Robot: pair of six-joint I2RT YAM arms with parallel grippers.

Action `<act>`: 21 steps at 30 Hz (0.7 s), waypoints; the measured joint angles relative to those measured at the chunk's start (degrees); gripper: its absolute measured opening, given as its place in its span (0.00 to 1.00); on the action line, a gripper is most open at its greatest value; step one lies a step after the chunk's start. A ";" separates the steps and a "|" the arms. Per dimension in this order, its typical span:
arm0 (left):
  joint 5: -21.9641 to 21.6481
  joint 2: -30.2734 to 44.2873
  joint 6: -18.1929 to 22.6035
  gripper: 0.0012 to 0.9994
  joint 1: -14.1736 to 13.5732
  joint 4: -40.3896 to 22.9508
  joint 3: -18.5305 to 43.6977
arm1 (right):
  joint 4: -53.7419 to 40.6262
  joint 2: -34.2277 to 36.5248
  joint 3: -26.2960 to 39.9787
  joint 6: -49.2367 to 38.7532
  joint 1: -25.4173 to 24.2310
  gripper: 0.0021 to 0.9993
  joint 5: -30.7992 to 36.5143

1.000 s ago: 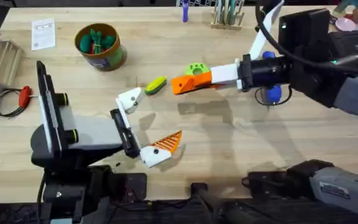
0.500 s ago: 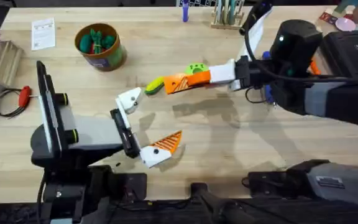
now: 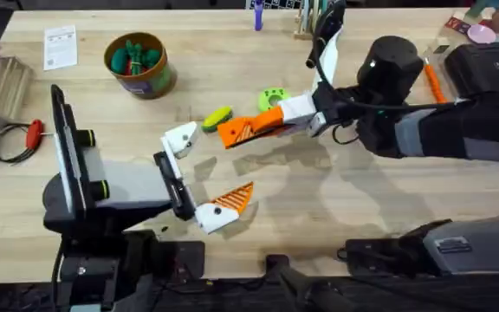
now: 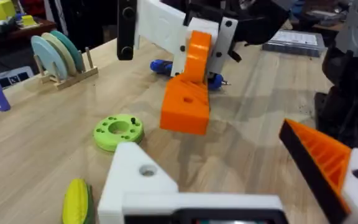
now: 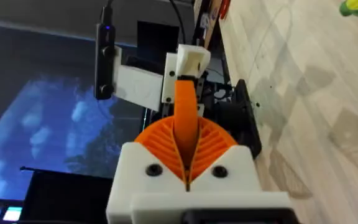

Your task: Pick up the gripper from the table and insert it into the empty holder that is missing its gripper. Then pick up a screw, insert it into the mounting hole, and use the screwdriver to tighten it. Finally, clean up the table by picking up the vegetable and placing it into the bucket.

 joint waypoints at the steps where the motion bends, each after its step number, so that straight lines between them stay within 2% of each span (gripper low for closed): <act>1: 0.00 0.00 0.00 0.99 0.00 0.00 0.00 | 0.03 0.00 0.00 0.18 0.23 0.01 -0.08; 8: 0.00 -0.02 0.00 0.99 0.00 0.00 0.00 | 0.16 0.35 0.00 2.75 1.22 0.01 -0.26; 21: 0.00 0.00 0.02 0.99 0.00 0.00 0.00 | 0.17 5.95 1.78 4.00 4.66 0.01 -0.46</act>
